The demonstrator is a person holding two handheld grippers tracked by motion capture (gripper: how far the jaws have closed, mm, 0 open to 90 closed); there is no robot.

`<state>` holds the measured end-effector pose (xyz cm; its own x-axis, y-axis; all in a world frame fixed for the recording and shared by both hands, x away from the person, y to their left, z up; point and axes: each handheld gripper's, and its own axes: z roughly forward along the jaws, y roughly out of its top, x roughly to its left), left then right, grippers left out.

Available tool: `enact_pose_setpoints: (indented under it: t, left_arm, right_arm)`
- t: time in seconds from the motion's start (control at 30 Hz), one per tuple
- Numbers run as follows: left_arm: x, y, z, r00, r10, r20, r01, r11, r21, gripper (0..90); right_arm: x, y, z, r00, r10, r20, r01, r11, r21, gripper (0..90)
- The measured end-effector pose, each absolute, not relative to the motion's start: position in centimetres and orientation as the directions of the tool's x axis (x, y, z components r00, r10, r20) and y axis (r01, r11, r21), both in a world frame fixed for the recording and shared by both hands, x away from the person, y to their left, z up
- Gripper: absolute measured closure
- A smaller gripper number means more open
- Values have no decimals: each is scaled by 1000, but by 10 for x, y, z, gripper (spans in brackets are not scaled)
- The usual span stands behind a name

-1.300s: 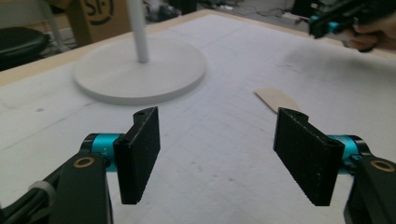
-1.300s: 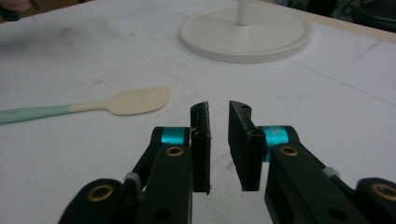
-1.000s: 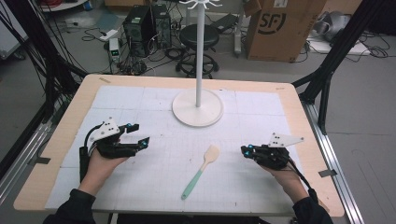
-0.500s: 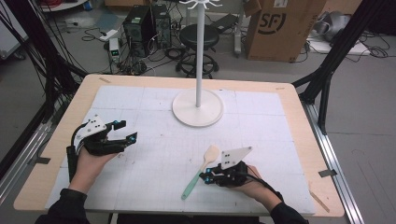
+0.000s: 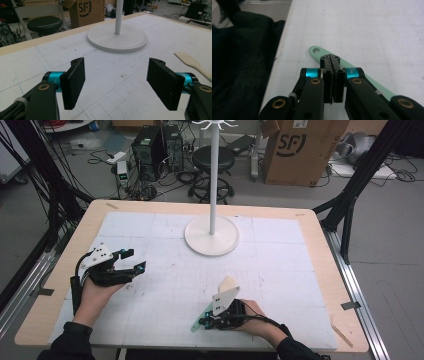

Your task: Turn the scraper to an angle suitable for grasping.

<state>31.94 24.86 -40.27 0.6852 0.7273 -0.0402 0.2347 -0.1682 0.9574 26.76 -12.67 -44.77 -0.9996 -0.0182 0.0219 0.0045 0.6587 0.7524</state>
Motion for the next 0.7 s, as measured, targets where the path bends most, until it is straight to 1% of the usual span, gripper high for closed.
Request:
enact_pose_setpoints:
  t: [0.07,0.23,0.43,0.7]
  left_arm:
    - [319,248,-403,685,728,-40,234,-168,957,317]
    - [320,248,-403,688,725,-38,236,-174,956,318]
    - [320,247,-404,690,723,-30,235,-184,955,319]
    - [320,246,-404,692,721,-28,234,-188,954,319]
  right_arm:
    - [271,-119,-448,-1000,-8,-2,-7,657,753,899]
    - [284,-102,-448,-999,46,-21,14,660,751,898]
    - [306,-87,-449,-986,163,-29,85,647,758,898]
    - [331,-78,-450,-937,346,-50,188,620,761,898]
